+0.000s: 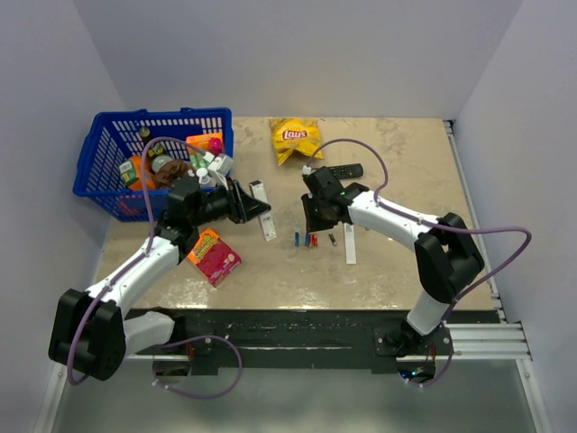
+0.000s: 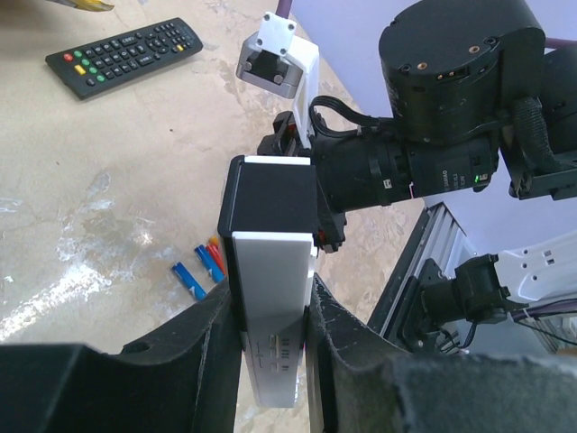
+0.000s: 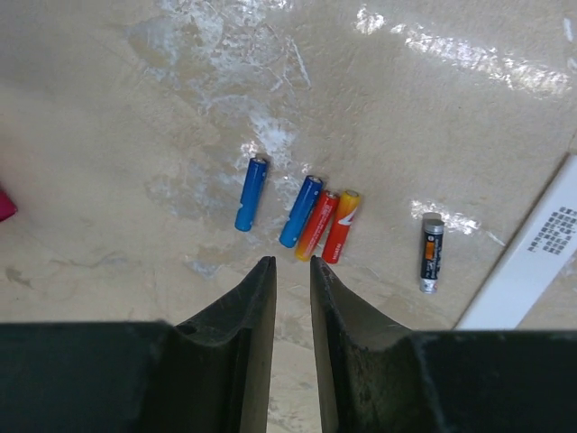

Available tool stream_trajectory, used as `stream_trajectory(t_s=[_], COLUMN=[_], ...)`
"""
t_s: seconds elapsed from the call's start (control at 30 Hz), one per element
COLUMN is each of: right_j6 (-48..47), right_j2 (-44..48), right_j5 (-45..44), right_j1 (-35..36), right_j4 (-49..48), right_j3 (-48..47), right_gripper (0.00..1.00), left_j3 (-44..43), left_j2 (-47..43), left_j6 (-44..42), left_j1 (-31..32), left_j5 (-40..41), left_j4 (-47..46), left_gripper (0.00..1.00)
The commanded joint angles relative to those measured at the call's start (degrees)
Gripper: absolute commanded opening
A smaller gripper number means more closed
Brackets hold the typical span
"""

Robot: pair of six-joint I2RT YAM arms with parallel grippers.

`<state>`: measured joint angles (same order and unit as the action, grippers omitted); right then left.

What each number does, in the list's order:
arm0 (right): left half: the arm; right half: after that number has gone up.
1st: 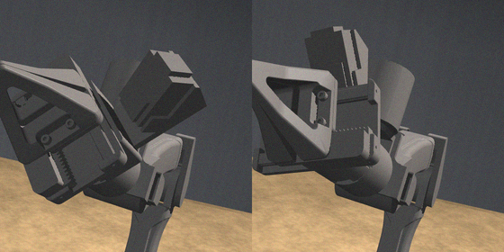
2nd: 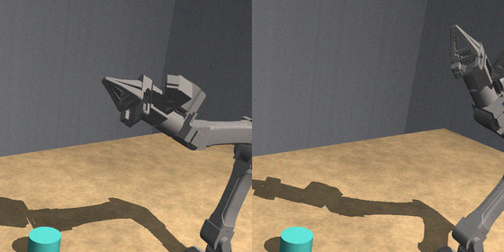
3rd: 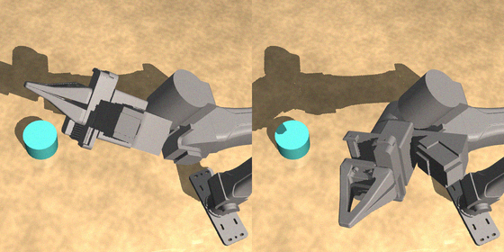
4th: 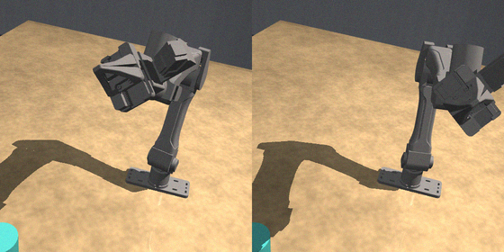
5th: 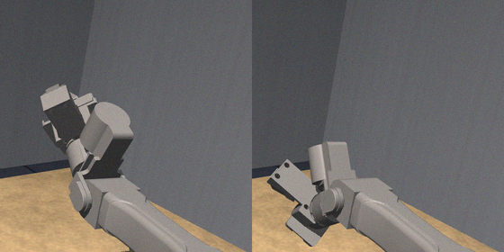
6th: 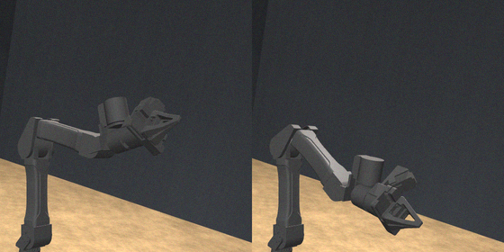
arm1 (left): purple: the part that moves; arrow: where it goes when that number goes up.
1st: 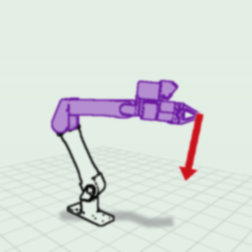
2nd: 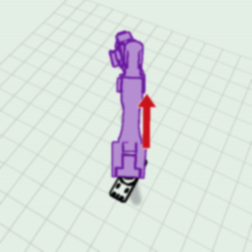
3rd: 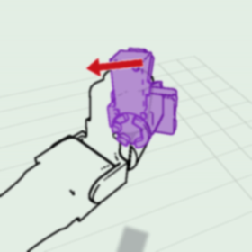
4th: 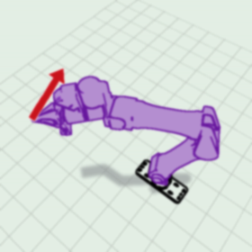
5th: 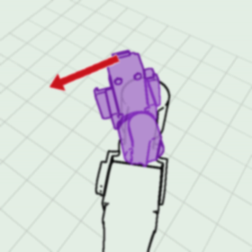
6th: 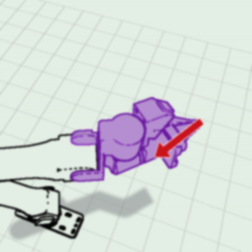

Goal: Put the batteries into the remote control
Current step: Pick up the battery from the center of the board.

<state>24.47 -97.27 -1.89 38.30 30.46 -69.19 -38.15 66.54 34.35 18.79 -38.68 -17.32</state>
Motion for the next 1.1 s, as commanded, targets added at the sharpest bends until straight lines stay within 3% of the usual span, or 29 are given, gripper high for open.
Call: stream_trajectory(t_s=[0.0, 1.07], right_j6=[5.4, 8.1], right_j2=[-1.6, -16.8], right_j5=[-1.9, -5.7], right_j1=[1.2, 4.9], right_j4=[-1.0, 2.3], right_j3=[-2.5, -12.5], right_gripper=[0.25, 0.25], left_j3=[-2.6, -2.6], left_j2=[-1.5, -3.6], left_j6=[-2.3, -5.9], left_j1=[-0.1, -0.1], left_j5=[0.9, 2.8], left_j4=[0.5, 5.8], left_gripper=[0.00, 0.00])
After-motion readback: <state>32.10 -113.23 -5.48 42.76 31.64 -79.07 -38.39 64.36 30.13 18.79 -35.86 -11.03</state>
